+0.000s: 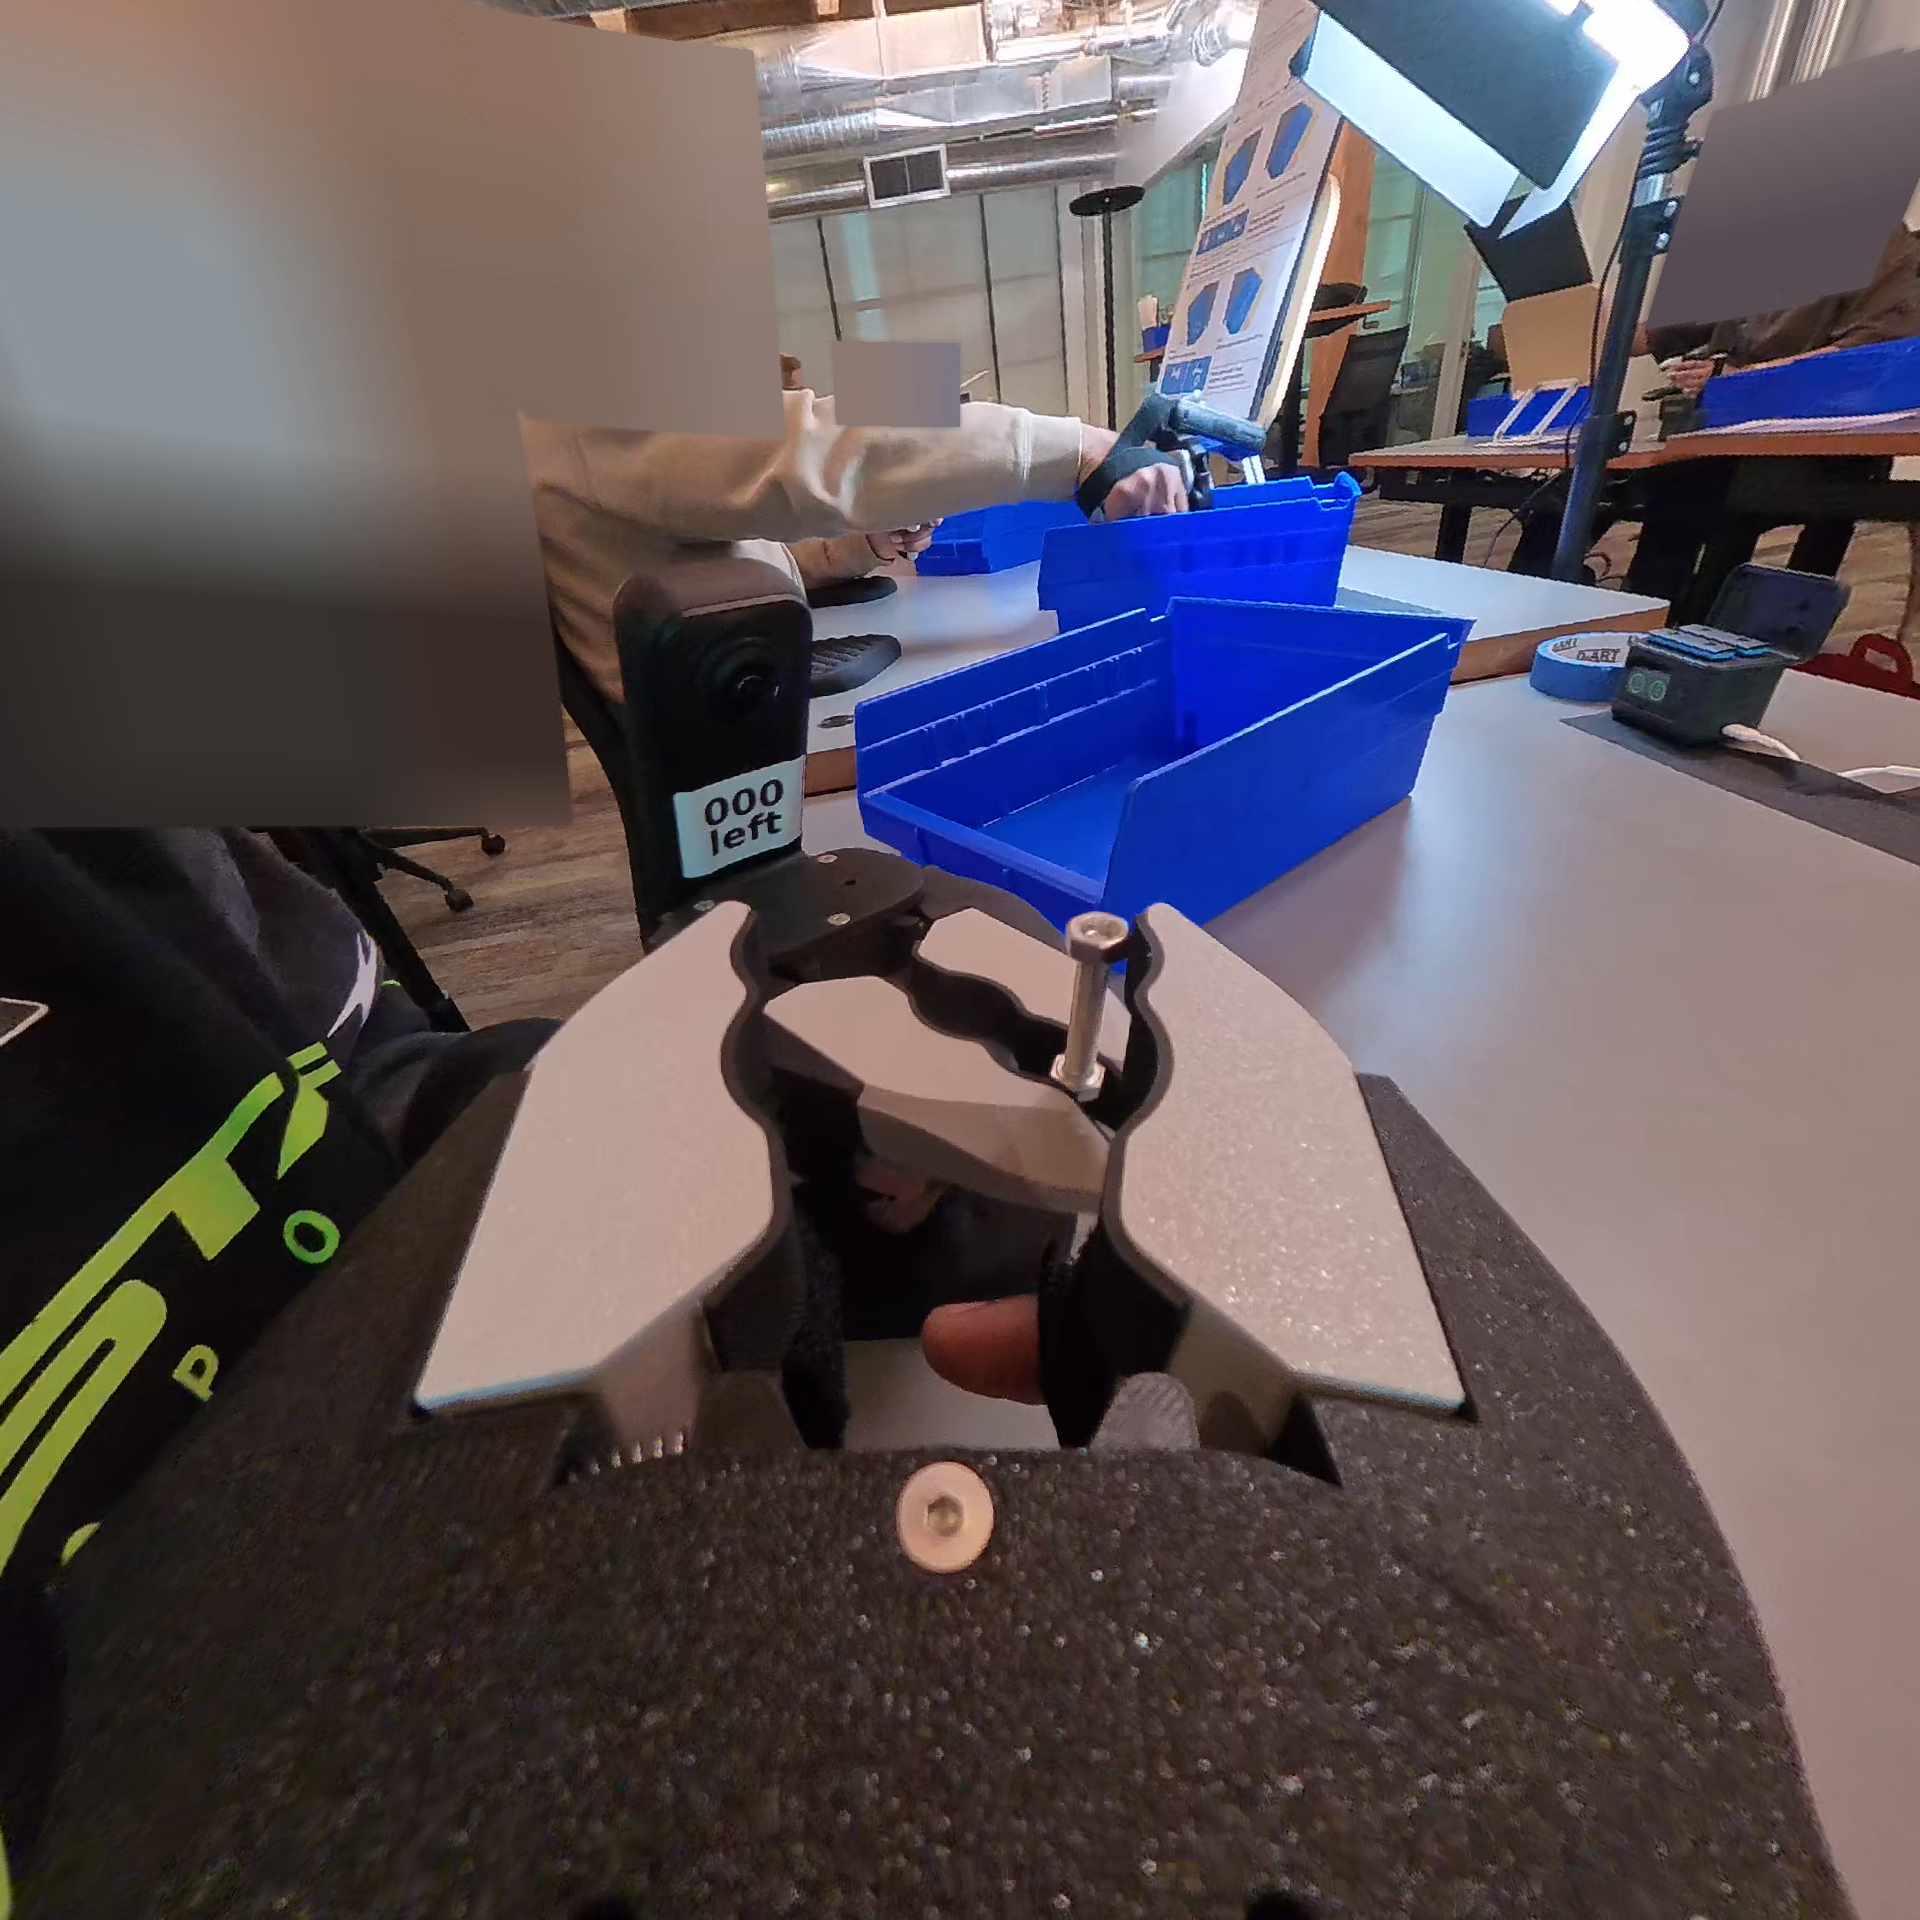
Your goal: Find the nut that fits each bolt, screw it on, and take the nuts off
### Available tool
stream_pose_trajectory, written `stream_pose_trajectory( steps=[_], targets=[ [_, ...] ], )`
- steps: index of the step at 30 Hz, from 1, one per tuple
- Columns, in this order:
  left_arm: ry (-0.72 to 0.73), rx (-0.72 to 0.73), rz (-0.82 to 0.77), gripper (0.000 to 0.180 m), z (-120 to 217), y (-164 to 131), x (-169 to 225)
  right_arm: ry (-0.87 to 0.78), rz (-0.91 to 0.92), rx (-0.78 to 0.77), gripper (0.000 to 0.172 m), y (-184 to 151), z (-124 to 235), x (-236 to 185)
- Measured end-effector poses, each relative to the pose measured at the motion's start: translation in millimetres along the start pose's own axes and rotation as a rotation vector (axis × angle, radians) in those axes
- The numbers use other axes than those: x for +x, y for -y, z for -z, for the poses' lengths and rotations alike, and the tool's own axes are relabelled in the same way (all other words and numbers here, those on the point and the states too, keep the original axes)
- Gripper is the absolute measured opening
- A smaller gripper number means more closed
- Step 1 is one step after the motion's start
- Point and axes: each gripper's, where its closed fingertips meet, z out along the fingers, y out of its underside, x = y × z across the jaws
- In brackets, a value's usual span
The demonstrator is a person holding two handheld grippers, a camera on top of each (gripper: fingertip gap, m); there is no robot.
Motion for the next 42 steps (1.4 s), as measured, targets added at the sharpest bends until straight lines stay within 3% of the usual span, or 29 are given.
stream_pose_trajectory(
  steps=[9, 19, 27, 35, 42],
  targets=[
    [-0.003, 0.007, -0.003, 0.01, 0.6, 0.5, 0.7, -0.048, -0.012, 0.04, 0.056, 1.7, 18.5, 0.8],
    [-0.021, -0.019, -0.035, 0.01, -1.4, -3.4, 5.7, 0.014, -0.011, 0.01, 0.065, -1.0, -12.9, 3.6],
    [-0.01, -0.014, -0.014, 0.01, -1.0, -3.1, 2.4, -0.026, -0.007, 0.009, 0.064, -3.3, 3.0, -0.1],
    [-0.01, -0.015, -0.015, 0.01, -1.0, -3.4, 2.3, -0.067, 0.003, 0.06, 0.042, -0.6, 27.5, -5.1],
    [-0.021, -0.026, -0.033, 0.01, -2.0, -5.1, 5.2, -0.056, -0.02, 0.051, 0.064, -0.9, 3.1, 9.4]
  ],
)
